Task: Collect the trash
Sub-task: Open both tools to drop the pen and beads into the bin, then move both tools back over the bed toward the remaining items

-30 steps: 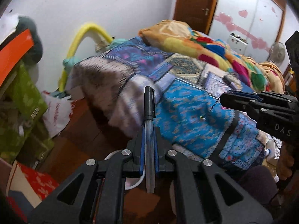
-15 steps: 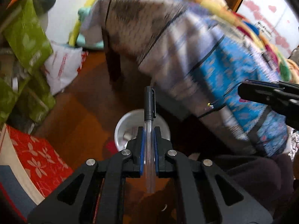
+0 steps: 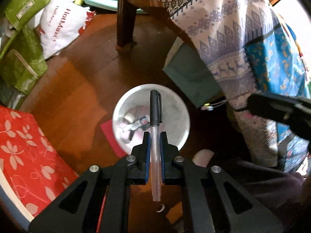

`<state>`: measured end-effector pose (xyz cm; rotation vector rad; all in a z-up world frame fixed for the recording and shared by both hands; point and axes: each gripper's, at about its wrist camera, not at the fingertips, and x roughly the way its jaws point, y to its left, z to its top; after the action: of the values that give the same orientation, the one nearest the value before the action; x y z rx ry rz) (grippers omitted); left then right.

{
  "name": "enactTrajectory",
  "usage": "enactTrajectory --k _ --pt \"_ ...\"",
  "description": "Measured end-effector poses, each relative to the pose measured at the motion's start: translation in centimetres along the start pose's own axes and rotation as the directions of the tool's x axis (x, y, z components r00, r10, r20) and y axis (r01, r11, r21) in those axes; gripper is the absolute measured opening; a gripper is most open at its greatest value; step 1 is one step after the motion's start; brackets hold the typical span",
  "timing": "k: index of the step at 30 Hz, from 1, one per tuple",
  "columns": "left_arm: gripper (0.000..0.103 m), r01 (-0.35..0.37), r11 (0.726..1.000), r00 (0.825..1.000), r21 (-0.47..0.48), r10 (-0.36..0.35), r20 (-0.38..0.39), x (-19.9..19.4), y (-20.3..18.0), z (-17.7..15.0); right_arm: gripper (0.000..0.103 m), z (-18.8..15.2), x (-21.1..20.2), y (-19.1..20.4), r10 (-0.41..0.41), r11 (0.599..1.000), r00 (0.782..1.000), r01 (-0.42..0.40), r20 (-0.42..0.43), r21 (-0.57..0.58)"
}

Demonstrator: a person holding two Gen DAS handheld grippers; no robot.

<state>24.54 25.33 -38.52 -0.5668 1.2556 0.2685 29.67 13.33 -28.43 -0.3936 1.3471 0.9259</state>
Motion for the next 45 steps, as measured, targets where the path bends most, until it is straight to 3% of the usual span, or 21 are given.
enactTrajectory --k 1,3,5,18,29,37,45 --pt "0.008 0.004 1.000 1.000 -0.001 -0.004 0.011 -0.1 0.0 0.2 0.018 0.1 0.2 0.1 0.002 1.000 1.000 -0.002 -0.008 -0.003" --pt "0.018 -0.001 1.000 1.000 -0.011 0.001 0.021 -0.3 -0.1 0.5 0.028 0.3 0.4 0.1 -0.007 1.000 1.000 0.007 -0.018 -0.001" --pt "0.026 -0.003 1.000 0.999 -0.025 0.004 0.037 -0.8 0.0 0.5 0.042 0.3 0.2 0.0 -0.007 1.000 1.000 0.007 -0.008 0.008" --pt "0.026 -0.090 0.996 0.985 0.020 0.086 0.150 -7.0 -1.4 -0.3 0.042 -1.5 -4.9 0.0 -0.064 0.996 0.993 0.069 0.101 -0.047" --pt "0.026 -0.085 0.992 0.950 0.096 0.052 0.308 -15.8 -6.7 -1.6 0.042 -4.6 -12.7 0.5 -0.061 0.994 0.965 0.082 0.254 -0.074" --pt "0.026 -0.087 0.980 0.909 0.181 0.004 0.417 -21.5 -13.2 -2.8 0.042 -7.5 -20.6 -1.7 -0.077 0.996 0.904 0.093 0.421 -0.016" --pt "0.026 -0.077 0.952 0.881 0.298 -0.075 0.468 -23.9 -21.5 -3.1 0.042 -11.9 -28.2 -7.6 -0.171 0.985 0.786 0.137 0.595 0.103"
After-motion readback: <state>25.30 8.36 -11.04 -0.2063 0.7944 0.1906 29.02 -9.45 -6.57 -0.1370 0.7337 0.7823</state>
